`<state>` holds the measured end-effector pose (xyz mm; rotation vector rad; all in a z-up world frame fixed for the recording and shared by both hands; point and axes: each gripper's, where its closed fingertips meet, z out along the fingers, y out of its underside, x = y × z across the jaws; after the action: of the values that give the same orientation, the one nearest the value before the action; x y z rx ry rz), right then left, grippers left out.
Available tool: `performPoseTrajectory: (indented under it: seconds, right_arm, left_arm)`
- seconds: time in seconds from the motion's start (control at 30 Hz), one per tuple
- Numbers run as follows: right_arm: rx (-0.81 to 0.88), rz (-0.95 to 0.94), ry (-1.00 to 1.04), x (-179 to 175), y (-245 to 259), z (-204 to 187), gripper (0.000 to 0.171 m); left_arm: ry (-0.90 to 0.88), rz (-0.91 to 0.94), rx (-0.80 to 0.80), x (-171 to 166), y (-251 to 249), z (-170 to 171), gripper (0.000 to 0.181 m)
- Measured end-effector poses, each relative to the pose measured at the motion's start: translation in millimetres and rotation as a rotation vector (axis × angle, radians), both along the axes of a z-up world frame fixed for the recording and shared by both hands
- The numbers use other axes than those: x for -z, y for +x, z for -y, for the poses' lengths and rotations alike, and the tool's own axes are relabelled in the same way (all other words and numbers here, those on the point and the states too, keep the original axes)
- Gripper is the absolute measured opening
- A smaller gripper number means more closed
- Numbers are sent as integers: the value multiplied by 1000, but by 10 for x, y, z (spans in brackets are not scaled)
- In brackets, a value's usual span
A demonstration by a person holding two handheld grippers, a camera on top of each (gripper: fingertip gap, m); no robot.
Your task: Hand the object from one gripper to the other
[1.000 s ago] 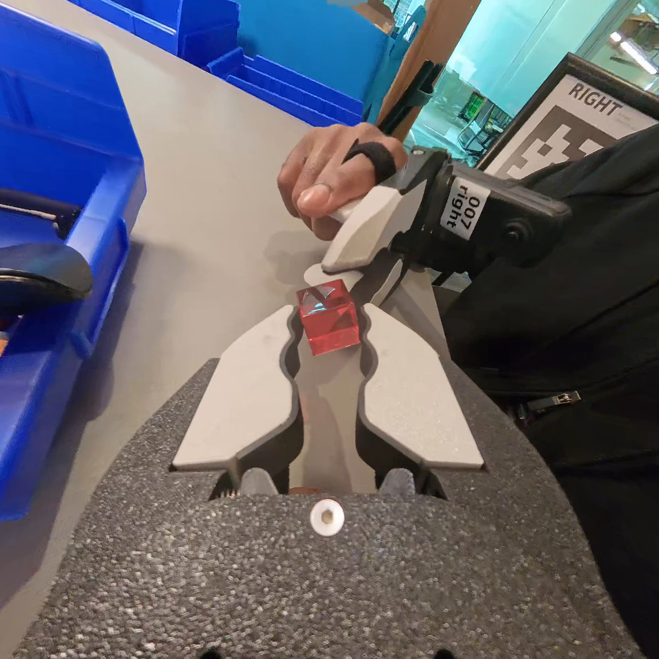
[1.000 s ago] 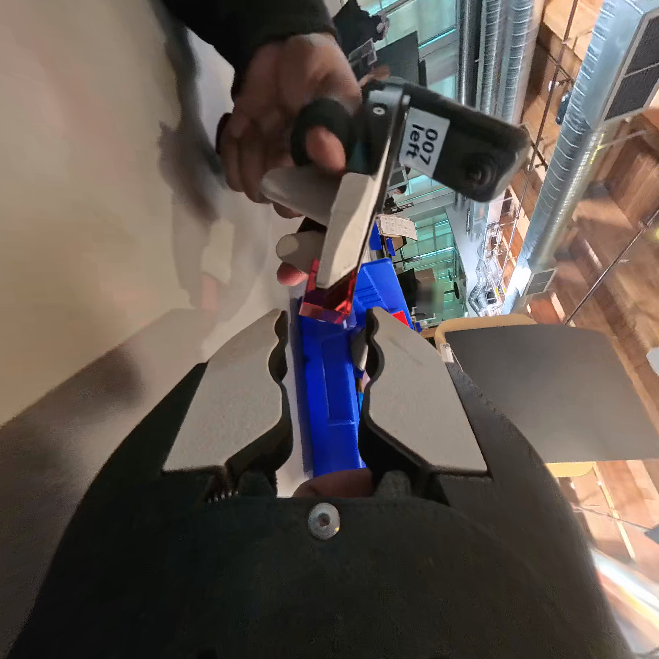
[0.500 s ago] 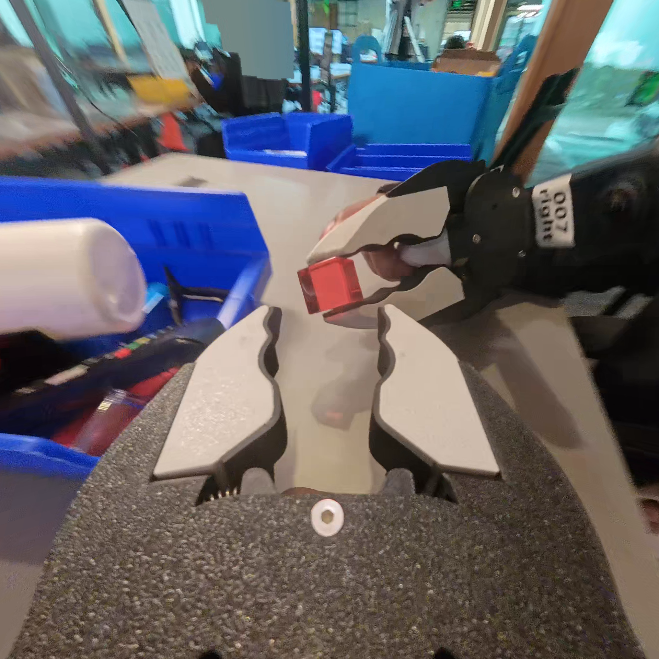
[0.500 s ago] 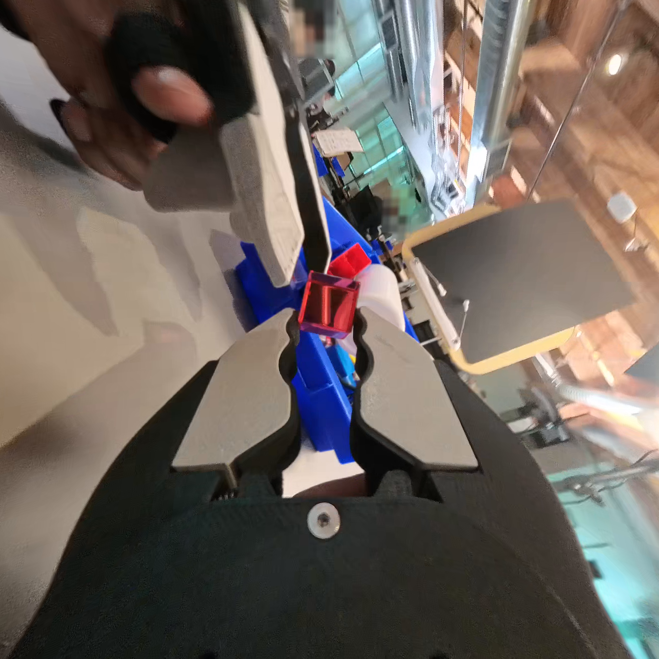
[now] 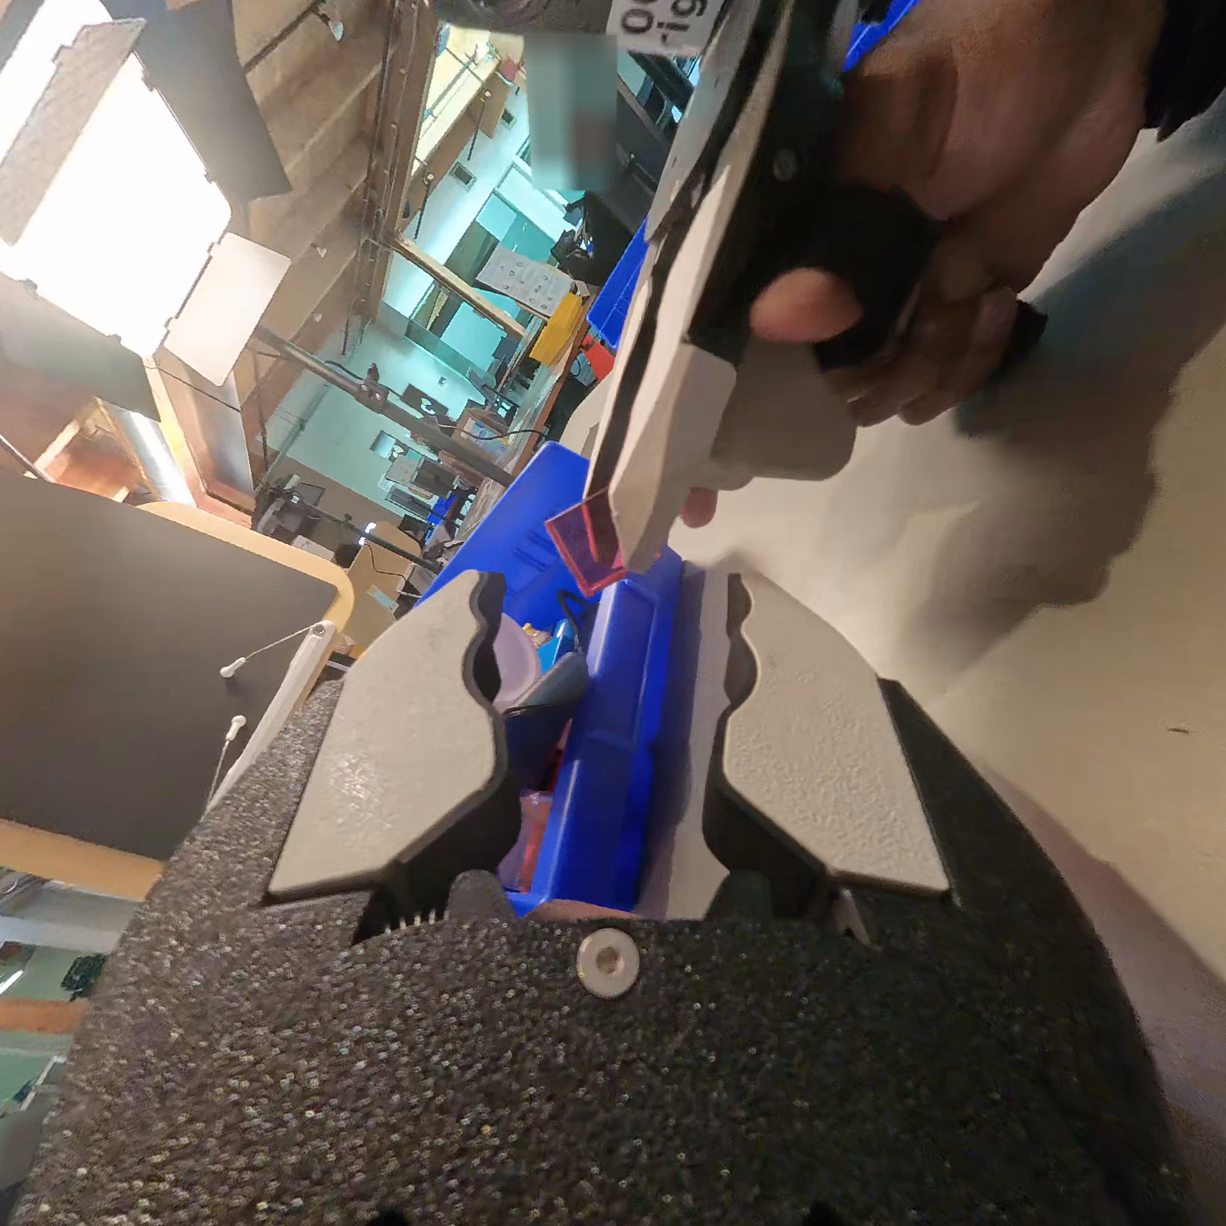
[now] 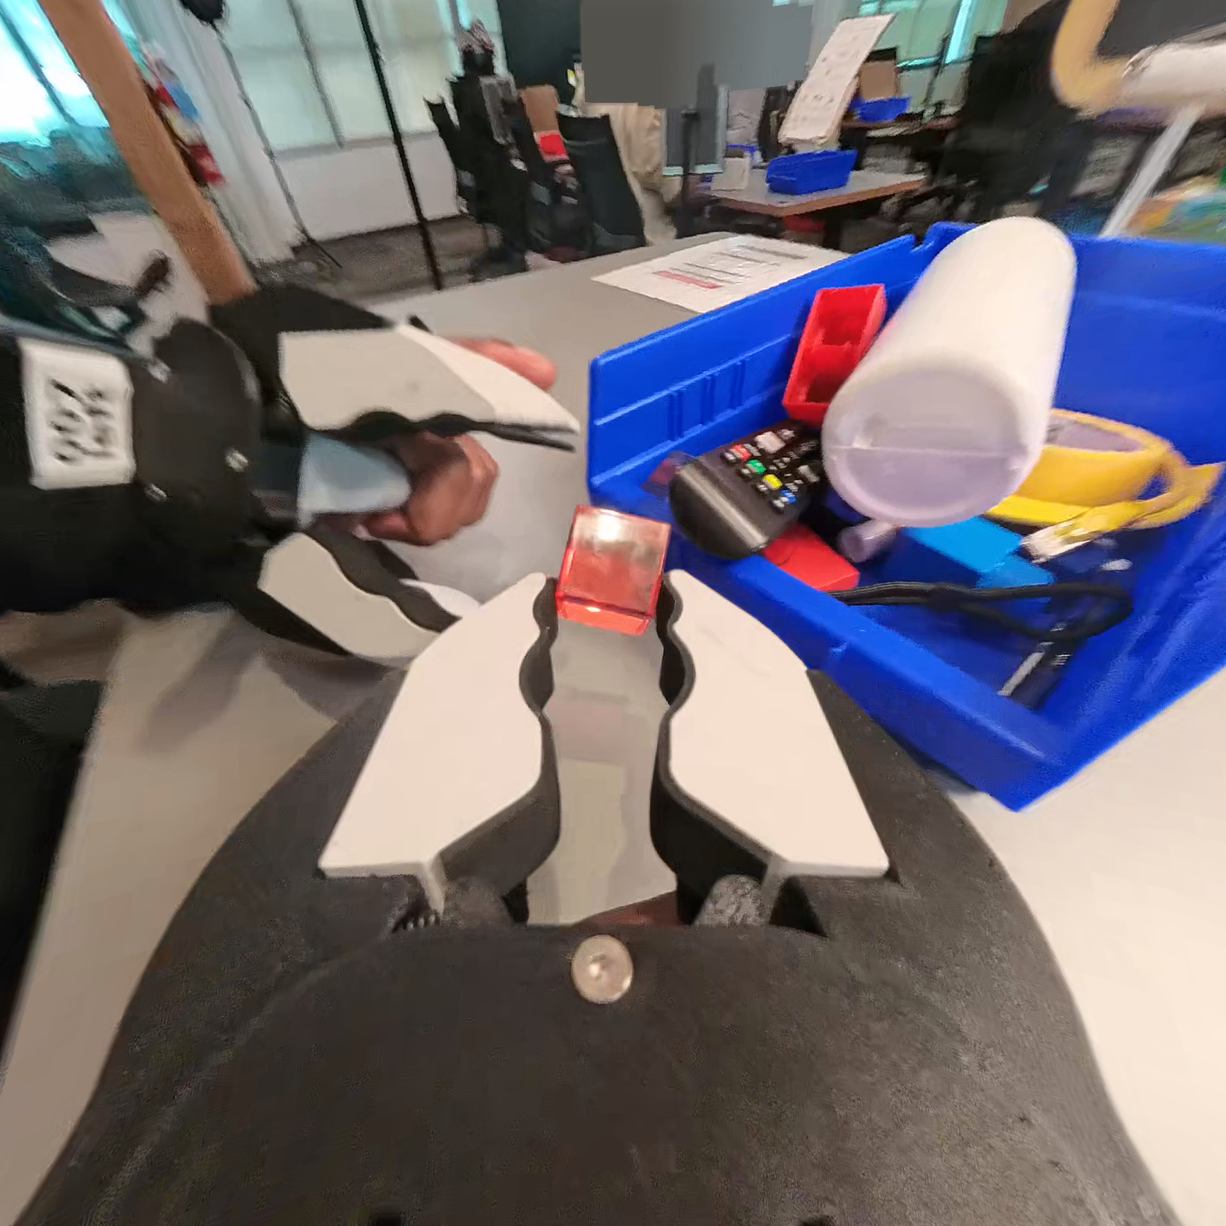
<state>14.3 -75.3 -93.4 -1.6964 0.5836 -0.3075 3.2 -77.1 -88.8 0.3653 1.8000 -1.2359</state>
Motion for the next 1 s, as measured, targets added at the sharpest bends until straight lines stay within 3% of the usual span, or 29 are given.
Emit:
performPoseTrajectory:
  seconds: [0.3, 0.6, 0.77, 1.0]
  right_arm:
    - [-261, -231, 115, 23, -360, -232, 28]
    - [-391, -270, 73, 69, -564, -285, 28]
    - [-332, -194, 30, 82, -475, -256, 28]
    - [16, 228, -169, -50, -88, -66, 36]
  left_arm:
    - [6, 60, 135, 1, -206, 49, 62]
    - [68, 157, 202, 69, -333, 56, 39]
    - [85, 142, 131, 90, -231, 49, 39]
    - [-1, 70, -132, -24, 158, -77, 38]
